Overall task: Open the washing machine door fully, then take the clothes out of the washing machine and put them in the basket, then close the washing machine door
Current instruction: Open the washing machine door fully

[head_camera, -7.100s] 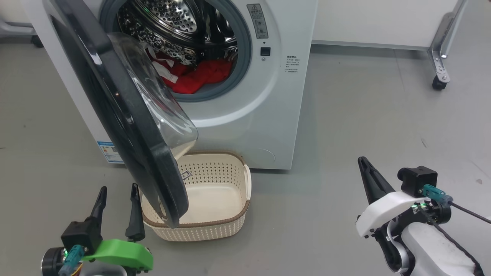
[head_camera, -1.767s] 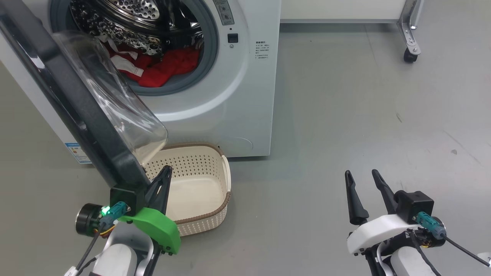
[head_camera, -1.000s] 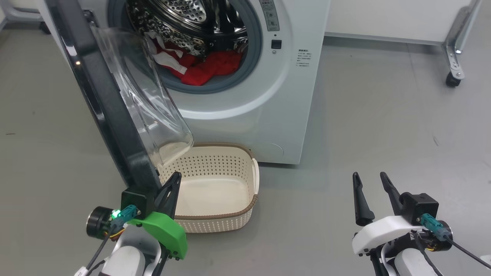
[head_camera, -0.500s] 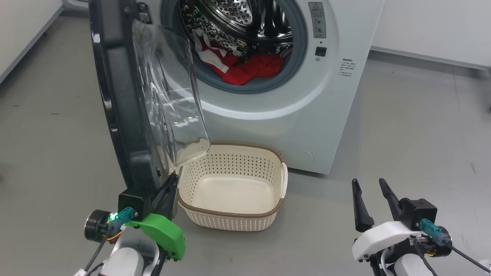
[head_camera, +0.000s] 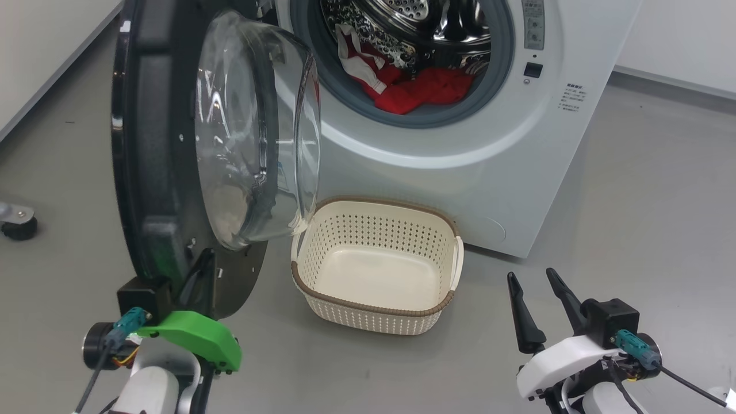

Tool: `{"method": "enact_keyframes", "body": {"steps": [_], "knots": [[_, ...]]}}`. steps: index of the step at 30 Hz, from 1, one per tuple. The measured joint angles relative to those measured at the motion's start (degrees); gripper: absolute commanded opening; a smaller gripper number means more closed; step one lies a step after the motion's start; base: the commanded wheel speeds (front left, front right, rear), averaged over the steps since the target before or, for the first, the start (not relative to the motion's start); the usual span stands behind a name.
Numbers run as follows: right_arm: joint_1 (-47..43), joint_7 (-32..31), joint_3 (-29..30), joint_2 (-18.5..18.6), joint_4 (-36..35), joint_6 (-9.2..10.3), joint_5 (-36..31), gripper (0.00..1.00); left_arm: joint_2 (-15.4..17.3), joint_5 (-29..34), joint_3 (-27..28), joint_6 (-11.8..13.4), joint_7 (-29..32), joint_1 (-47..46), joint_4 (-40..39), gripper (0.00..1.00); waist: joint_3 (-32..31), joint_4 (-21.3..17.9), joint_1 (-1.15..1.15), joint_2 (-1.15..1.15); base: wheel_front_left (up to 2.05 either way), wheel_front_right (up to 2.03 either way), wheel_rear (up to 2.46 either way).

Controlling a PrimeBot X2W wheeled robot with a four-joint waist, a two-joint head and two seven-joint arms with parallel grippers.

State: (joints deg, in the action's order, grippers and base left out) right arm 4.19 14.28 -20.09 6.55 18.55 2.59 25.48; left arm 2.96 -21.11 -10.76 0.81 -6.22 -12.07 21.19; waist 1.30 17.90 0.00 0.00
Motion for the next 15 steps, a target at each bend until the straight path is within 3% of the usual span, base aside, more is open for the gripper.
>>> {"method": "enact_keyframes", "body": {"steps": [15], "knots": [[2.92,-2.46,-2.09,1.67,-1.56,-0.51,-2.35,1.0,3.9,-3.67,8.6,1.93,-2.24,-2.18,-0.74,0.0,6.39,0.44,0.0,0.0,0.0,0.0,0.0]]}}
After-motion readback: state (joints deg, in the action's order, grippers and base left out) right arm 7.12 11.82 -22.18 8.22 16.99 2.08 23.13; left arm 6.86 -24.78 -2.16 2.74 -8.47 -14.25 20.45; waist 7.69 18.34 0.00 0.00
